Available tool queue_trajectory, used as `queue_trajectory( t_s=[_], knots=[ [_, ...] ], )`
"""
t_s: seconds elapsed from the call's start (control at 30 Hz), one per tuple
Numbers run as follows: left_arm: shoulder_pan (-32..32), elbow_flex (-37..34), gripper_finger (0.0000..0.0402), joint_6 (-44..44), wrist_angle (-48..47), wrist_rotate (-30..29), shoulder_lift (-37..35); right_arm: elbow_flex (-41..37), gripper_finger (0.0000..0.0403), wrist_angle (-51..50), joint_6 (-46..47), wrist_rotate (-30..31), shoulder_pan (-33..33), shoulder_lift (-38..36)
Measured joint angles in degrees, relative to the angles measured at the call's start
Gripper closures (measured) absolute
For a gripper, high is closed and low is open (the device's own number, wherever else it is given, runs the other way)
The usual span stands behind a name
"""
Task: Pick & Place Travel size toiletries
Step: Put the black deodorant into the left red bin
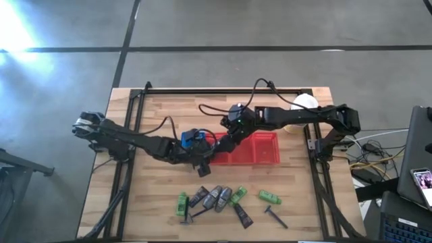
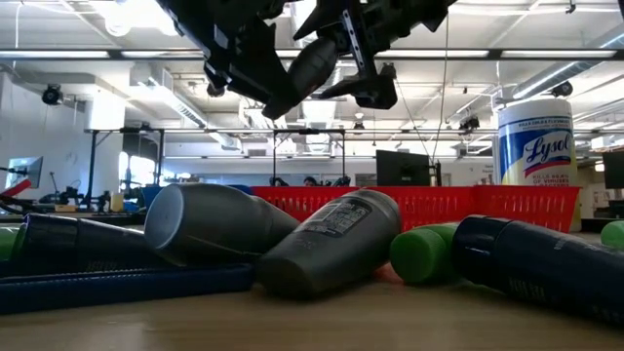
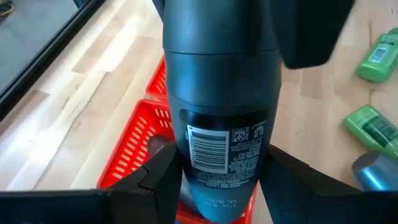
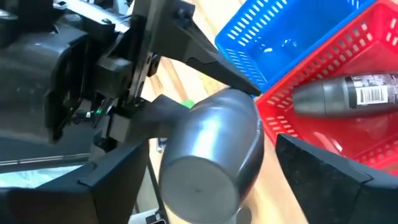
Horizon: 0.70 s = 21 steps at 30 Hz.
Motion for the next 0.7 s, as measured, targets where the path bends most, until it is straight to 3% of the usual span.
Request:
queue_trajectory(
  t_s=[0.33, 0.47, 0.7],
  knots=[
    [0.37, -0.02, 0.0210, 1.20, 0.59, -0.37, 0.00, 0.00, 0.0195, 0.07, -0.73, -0.42, -0.04, 0.95],
    [0.38, -0.09, 0.0181, 1.20, 0.81, -0.35, 0.04, 0.04, 0.0201, 0.16, -1.36, -0.19, -0.07, 1.38],
    [-0.08, -0.38, 0.0171, -2.90, -2.32, -0.67, -0.14, 0.00, 0.0204, -0.66, -3.46, 1.29, -1.21, 1.49]
  ],
)
